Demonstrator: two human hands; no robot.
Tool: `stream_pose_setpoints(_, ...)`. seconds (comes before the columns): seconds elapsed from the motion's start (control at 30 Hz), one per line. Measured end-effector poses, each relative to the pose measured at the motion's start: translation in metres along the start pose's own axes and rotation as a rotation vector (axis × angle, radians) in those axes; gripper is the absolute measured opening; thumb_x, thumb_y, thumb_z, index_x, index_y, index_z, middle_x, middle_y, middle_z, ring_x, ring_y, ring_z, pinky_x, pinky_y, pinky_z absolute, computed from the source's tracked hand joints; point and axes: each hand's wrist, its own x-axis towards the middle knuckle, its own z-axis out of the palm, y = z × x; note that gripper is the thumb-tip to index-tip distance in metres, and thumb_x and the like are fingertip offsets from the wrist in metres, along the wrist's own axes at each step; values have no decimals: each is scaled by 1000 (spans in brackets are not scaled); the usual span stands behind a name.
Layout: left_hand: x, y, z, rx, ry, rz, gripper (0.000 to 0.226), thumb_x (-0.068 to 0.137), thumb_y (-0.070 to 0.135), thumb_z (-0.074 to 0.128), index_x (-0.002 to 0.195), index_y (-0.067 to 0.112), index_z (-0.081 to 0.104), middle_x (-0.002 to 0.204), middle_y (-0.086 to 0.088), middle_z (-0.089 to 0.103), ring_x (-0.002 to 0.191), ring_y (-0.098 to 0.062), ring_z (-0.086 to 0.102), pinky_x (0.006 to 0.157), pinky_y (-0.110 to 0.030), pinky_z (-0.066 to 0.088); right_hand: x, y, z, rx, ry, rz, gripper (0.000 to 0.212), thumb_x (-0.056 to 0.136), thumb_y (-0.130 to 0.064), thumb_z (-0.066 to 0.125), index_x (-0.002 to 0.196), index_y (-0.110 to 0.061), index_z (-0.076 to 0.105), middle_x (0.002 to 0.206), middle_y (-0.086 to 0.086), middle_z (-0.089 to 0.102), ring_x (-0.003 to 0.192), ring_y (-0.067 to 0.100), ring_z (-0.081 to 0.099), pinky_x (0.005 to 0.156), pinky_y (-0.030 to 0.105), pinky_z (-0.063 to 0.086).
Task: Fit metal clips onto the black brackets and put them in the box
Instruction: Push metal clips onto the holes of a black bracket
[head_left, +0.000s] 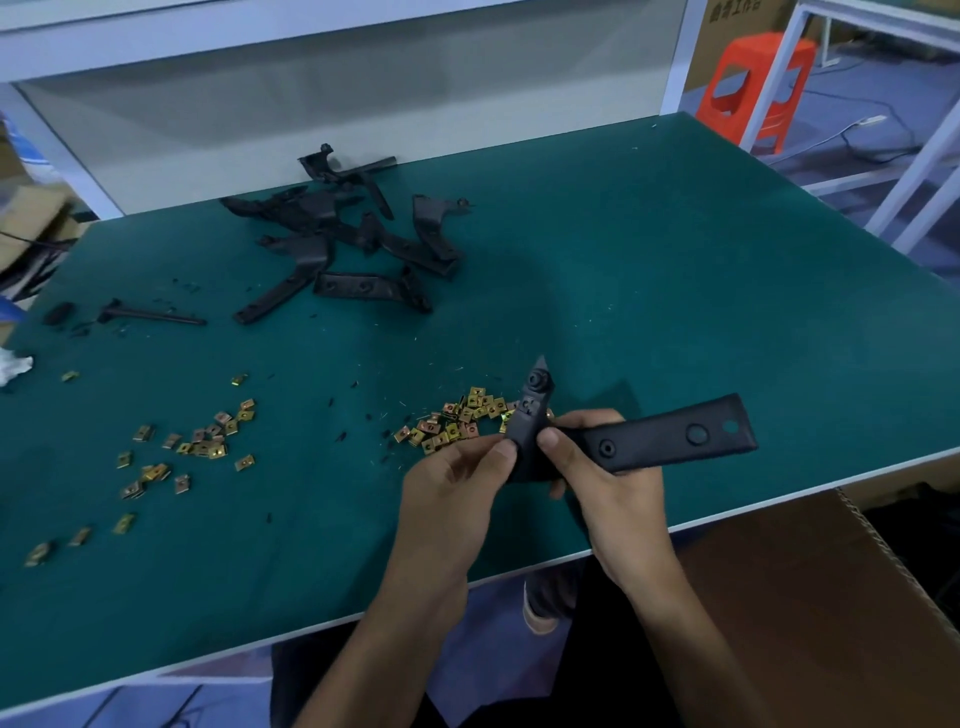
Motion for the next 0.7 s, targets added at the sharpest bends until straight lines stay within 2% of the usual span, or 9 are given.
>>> stream_pose_setpoints(0.17,2,-2,3,61,-31,47,8,91,19,73,94,26,72,84,21,75,74,10,66,57,-6,45,-3,4,0,-47,62,-62,10,87,-23,79,89,-24,70,75,3,70,55,17,62,56,24,52)
stream_pose_setpoints(0.23,8,1,0,89,-95,49,9,94,23,68,99,27,75,92,17,76,78,10,66,61,-6,45,-3,5,0,-55,96,-72,13,86,-30,80,91,-24,69,75,6,69,54,18,62,56,24,52)
stream_pose_setpoints(0.3,21,4,-6,176,-143,124,20,101,24,58,102,28,77,97,16,76,85,10,65,68,-6,46,-1,5,2,-62,117,-76,18,87,-36,80,92,-24,68,74,7,69,54,19,62,56,25,51)
stream_pose_setpoints(0.33,33,4,-9,306,-103,218,22,102,23,55,104,28,77,102,16,75,92,7,65,77,-10,47,1,4,3,-62,125,-72,20,87,-39,80,91,-23,68,75,6,69,54,19,62,56,25,51)
stream_pose_setpoints(0.4,59,3,-14,780,4,448,24,103,25,54,120,26,71,119,10,68,110,-11,59,98,-26,44,3,3,4,-44,138,-51,22,85,-40,81,89,-23,68,77,6,69,54,20,62,54,26,51)
stream_pose_setpoints(0.47,78,1,-14,1191,-4,541,36,104,33,50,137,26,60,136,-1,54,124,-25,41,105,-34,33,5,3,5,-20,140,-24,22,83,-40,81,87,-23,68,75,5,68,54,20,61,53,28,51)
stream_pose_setpoints(0.5,85,-1,-13,1299,-37,543,39,104,35,49,141,27,57,141,-3,48,127,-27,34,105,-36,30,5,3,5,-12,138,-14,21,82,-40,81,86,-23,69,74,5,68,54,19,61,53,28,51)
stream_pose_setpoints(0.57,94,-3,-11,1354,-78,551,34,103,35,51,134,29,62,139,-3,48,126,-28,32,105,-38,30,4,2,5,-3,139,-9,18,82,-35,81,84,-23,69,74,6,67,55,18,62,52,26,51)
stream_pose_setpoints(0.7,99,2,-10,1181,-30,586,14,95,29,63,106,26,72,114,1,62,113,-24,44,100,-34,35,4,1,6,7,131,5,10,85,-23,79,82,-22,69,74,6,67,58,17,62,51,26,51)
